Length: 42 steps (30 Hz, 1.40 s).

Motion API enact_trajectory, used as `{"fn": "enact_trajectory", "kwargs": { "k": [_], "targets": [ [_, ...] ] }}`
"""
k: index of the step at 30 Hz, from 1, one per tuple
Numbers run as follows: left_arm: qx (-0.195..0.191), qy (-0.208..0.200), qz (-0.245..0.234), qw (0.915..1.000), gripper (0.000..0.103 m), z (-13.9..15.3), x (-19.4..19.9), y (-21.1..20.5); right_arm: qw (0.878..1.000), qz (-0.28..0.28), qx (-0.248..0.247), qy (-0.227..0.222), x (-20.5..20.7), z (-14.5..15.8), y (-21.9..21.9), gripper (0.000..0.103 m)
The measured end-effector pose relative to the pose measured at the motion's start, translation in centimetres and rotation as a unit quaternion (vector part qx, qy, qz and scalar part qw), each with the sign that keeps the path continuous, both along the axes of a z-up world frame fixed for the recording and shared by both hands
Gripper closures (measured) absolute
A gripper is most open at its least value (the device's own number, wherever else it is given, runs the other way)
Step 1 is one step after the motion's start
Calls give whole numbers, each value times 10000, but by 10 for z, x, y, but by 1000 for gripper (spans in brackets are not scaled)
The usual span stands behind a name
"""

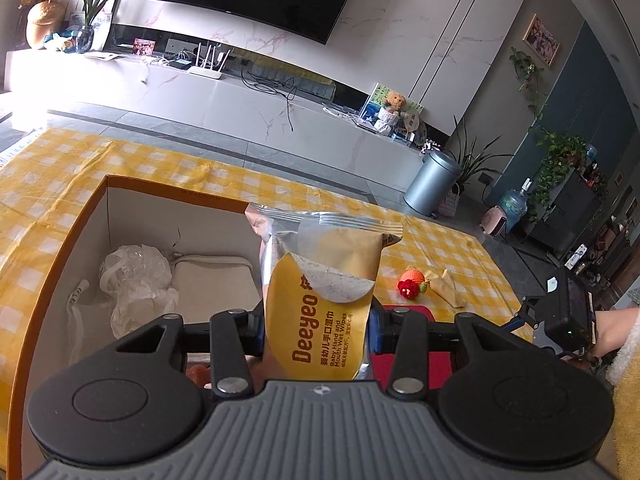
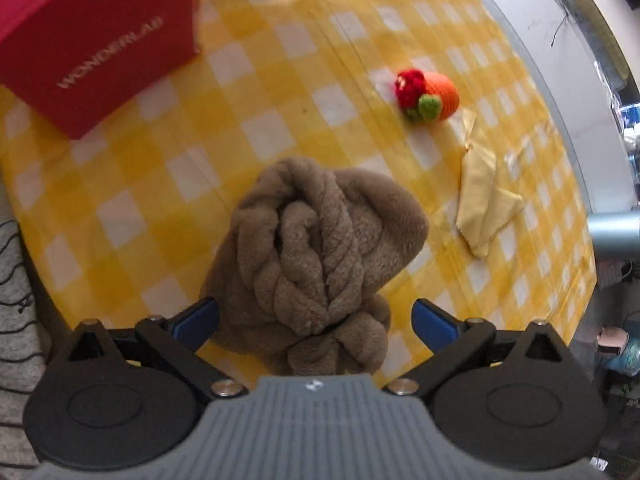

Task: Organize soft objects
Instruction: 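Carry the brown bear and Deeyeo packet over the white box with both tools, then lower the bear into the box and open the right tool while the left tool releases the packet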

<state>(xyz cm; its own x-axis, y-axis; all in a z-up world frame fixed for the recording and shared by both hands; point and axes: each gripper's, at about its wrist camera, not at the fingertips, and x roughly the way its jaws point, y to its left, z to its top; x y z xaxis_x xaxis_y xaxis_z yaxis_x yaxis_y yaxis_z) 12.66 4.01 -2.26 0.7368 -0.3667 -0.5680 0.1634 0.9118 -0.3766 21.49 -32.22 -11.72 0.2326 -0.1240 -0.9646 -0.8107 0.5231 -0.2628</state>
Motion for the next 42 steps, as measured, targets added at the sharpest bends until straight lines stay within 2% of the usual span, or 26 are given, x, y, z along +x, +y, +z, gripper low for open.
{"fn": "enact_trajectory", "kwargs": {
  "k": [2,4,6,8,9,13,17,20,25,29,32,35,39,42],
  "targets": [
    [12,83,15,10000,53,0,2,-1,9999,-70,55,116,6,-13,-2,2],
    [24,72,37,10000,53,0,2,-1,9992,-2,309,234,7,-23,0,2],
    [71,40,24,10000,53,2,2,-2,9984,118,552,51,3,-23,0,4],
    [57,58,27,10000,53,2,2,-1,9972,104,744,38,1,-21,-2,9],
    [39,86,26,10000,53,2,3,-1,9965,89,827,78,-1,-18,-4,17],
    [54,150,26,9999,53,1,2,-1,9966,-414,704,-70,-6,-13,-2,28],
    [95,79,39,9999,53,5,-3,0,9970,-407,652,-85,-34,-7,14,30],
    [83,10,79,9999,53,10,-7,3,9936,-770,814,-169,-47,4,18,31],
    [-71,-68,127,9999,53,19,-11,13,9718,-1797,1464,-435,-54,50,8,33],
    [-85,-130,265,9995,53,25,-13,24,9612,-1934,1820,-753,-73,97,22,33],
    [-261,-101,252,9993,53,28,-14,35,9421,-2034,2359,-1243,-88,136,41,33],
    [-373,-204,296,9987,53,33,-19,46,9260,-1913,2963,-1345,-95,167,72,33],
    [-338,-465,471,9972,53,40,-25,60,9151,-1893,3381,-1116,-84,181,123,33],
    [-4,-666,643,9957,53,43,-24,63,9156,-1816,3453,-977,-66,172,165,33]
  ]
}}
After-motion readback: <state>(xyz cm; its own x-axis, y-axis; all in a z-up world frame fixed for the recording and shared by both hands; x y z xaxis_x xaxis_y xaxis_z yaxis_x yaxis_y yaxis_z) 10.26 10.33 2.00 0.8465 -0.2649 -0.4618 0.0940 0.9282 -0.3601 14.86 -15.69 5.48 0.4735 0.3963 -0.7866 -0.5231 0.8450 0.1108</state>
